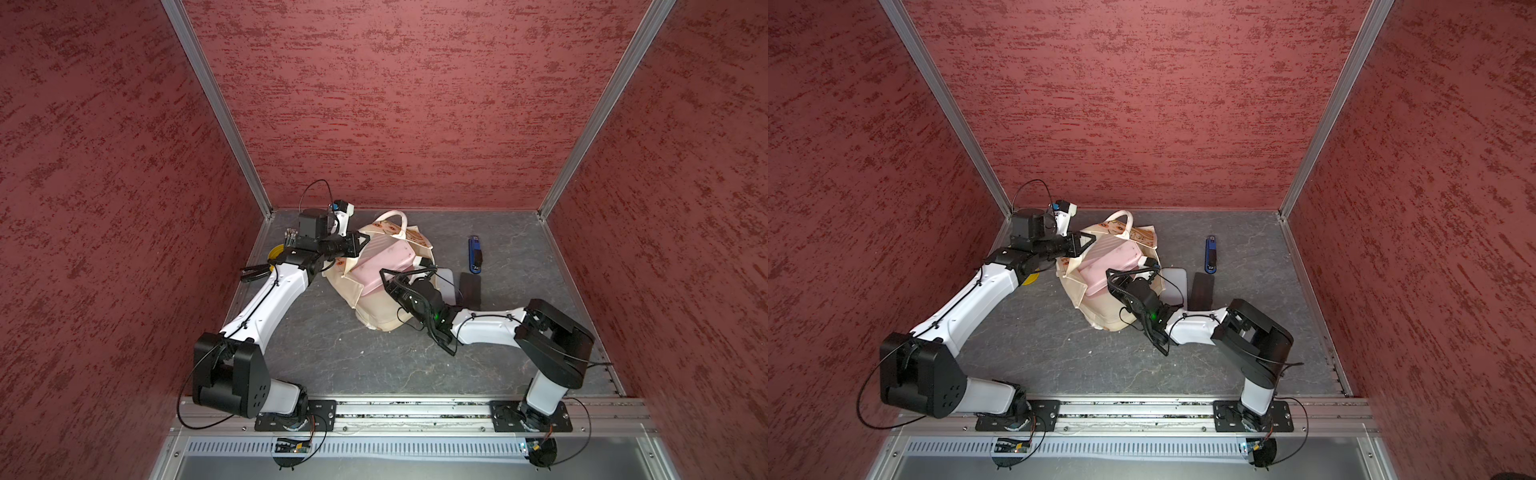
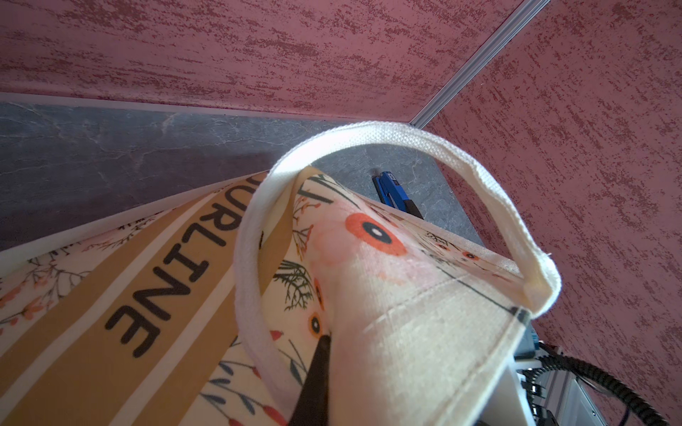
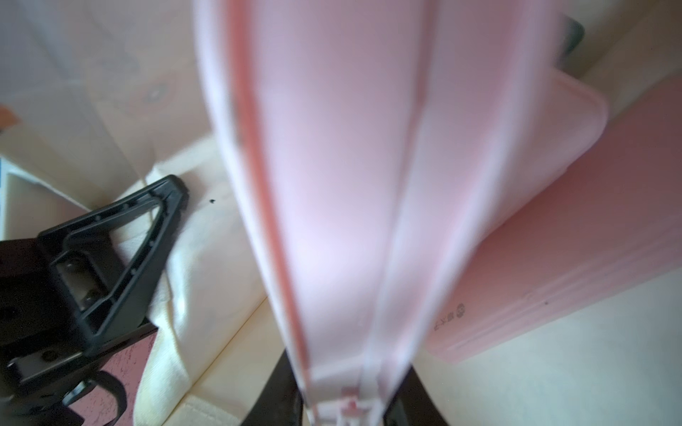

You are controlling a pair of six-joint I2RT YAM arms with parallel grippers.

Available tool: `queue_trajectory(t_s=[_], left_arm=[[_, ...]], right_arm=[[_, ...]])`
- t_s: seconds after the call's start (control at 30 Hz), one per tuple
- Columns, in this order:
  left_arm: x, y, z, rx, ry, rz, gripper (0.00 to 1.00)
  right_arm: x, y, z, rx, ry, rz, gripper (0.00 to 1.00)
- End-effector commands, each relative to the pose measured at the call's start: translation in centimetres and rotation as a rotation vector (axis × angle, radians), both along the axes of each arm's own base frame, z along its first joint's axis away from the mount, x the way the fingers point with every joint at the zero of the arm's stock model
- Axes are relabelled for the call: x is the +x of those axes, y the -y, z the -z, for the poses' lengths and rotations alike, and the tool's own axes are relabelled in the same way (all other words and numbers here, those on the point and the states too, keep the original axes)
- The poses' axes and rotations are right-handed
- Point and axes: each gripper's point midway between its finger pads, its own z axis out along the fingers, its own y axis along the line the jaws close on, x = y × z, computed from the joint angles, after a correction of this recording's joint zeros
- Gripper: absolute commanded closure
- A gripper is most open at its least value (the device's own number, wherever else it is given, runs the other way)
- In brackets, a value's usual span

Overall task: Take out the pencil case from the canvas bag
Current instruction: Pick up the pencil case from the canvas bag.

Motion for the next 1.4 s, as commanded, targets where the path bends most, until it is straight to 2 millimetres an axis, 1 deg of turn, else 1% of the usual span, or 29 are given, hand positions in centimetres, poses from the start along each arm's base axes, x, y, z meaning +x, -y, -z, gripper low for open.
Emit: queue_trajectory(t_s=[0.0, 0.17, 0.27, 0.33, 0.37, 0.53, 0.6, 0.83, 1.07, 1.2, 1.37], left_arm=[[0.2, -0.5, -0.4, -0.014, 0.009, -0.014, 1.00], [0.5, -1.0, -0.5, -0.018, 0.012, -0.029, 1.00], [0.4, -1.1, -0.5, -0.018, 0.014, -0.032, 1.00], [0.5, -1.2, -0.5, -0.017, 0.015, -0.033, 1.00], [0.5, -1.2, -0.5, -0.017, 0.014, -0.032, 1.00], [0.4, -1.2, -0.6, -0.013, 0.021, -0.032, 1.00], [0.5, -1.2, -0.4, -0.011, 0.018, -0.034, 1.00], [0.5, -1.2, -0.2, -0.009, 0.014, -0.037, 1.00], [0.6, -1.3, 0.1, -0.004, 0.010, -0.043, 1.00], [0.7, -1.3, 0.3, -0.003, 0.003, -0.044, 1.00], [0.8, -1.6, 0.4, 0.004, 0.005, -0.057, 1.00]], right_arm=[[-0.7, 0.7, -2.9, -0.014, 0.073, -0.006, 0.74], [-2.5, 0.9, -4.9, -0.082, 0.126, -0.064, 0.74], [-3.8, 1.3, -5.8, -0.125, 0.150, -0.095, 0.74], [-4.5, 1.5, -5.9, -0.138, 0.163, -0.121, 0.74], [-5.1, 1.8, -6.9, -0.128, 0.186, -0.135, 0.74], [-6.5, 2.9, -7.8, -0.160, 0.244, -0.159, 0.75], [-6.6, 3.6, -8.1, -0.173, 0.246, -0.142, 0.75], [-6.6, 5.4, -11.0, -0.182, 0.311, -0.079, 0.75], [-6.8, 6.9, -13.0, -0.201, 0.368, -0.035, 0.75], [-6.8, 8.5, -13.7, -0.215, 0.387, 0.018, 0.76], [-6.7, 11.1, -14.9, -0.240, 0.403, 0.116, 0.78]])
